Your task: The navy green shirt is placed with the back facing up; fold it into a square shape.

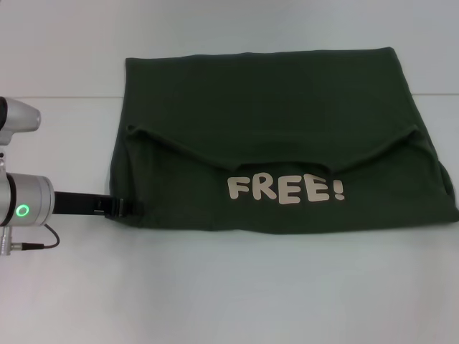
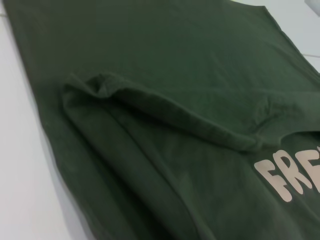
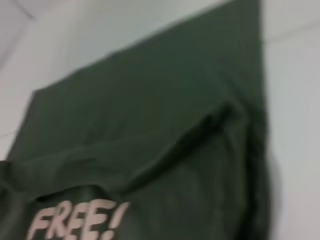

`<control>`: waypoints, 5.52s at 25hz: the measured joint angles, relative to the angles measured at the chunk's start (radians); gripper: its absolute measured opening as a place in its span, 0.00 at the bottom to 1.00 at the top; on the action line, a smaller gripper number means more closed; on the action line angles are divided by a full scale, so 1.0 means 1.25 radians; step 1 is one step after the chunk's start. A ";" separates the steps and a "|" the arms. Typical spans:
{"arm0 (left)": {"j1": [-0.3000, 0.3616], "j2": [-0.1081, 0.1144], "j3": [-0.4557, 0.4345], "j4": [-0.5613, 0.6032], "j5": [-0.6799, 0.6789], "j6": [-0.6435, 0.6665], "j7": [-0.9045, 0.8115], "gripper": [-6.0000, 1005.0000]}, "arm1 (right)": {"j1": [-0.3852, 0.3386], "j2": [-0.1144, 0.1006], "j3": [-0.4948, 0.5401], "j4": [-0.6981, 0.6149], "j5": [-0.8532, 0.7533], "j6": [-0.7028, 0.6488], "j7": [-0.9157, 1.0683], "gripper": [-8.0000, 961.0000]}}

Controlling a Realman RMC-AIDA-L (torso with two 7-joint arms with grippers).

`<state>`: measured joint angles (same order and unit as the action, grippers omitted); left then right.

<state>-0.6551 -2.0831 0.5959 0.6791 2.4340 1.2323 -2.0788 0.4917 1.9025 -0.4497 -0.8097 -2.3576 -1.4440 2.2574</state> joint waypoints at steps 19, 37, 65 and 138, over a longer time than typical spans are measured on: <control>-0.005 0.002 -0.002 0.002 -0.004 0.019 -0.001 0.04 | 0.183 0.000 -0.103 0.131 -0.217 0.149 0.144 0.96; -0.006 0.003 -0.012 0.010 -0.015 0.022 -0.003 0.03 | 0.181 0.017 -0.106 0.142 -0.217 0.159 0.139 0.79; 0.001 0.055 -0.157 0.064 0.214 0.534 0.034 0.03 | 0.074 -0.007 -0.108 0.060 -0.259 -0.328 -0.077 0.04; 0.030 0.039 -0.170 -0.008 0.254 0.558 -0.209 0.79 | 0.075 -0.052 0.112 0.194 -0.001 -0.183 -0.055 0.04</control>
<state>-0.6181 -2.0337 0.3837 0.6695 2.7520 1.9297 -2.3398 0.5848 1.8375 -0.3100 -0.5676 -2.3588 -1.6727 2.1887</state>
